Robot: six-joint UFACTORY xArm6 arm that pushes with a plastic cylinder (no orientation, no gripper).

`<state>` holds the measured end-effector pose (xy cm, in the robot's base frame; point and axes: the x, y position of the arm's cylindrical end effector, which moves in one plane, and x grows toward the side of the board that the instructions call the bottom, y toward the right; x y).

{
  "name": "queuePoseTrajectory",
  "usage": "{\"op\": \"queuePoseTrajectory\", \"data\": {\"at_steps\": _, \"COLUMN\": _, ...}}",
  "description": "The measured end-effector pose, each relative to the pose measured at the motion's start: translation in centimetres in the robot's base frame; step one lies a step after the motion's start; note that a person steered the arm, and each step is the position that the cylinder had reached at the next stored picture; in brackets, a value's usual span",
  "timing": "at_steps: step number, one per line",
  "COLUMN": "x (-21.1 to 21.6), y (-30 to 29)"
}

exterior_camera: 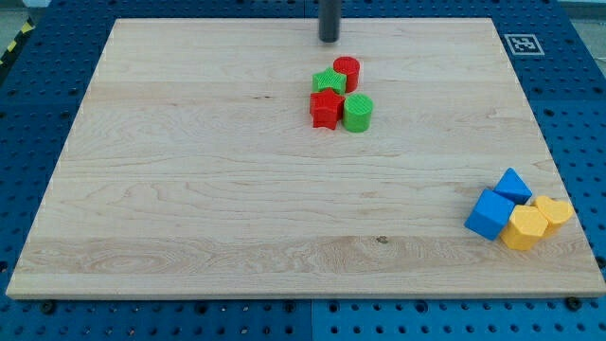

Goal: Move the red circle and the green star slightly left

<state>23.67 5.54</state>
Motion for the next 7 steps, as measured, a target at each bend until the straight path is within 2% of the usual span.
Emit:
{"op": "queuePoseTrajectory", "data": {"at_steps": 3, "x": 9.4, "y": -0.1}}
{"op": "queuePoseTrajectory", "data": {"at_steps": 4, "x": 9.6, "y": -0.2}}
{"op": "queuePoseTrajectory", "data": {"at_steps": 6, "x": 2.7, "y": 3.0}}
{"op": "queuePoseTrajectory", "data": {"at_steps": 7, "x": 2.5, "y": 4.1}}
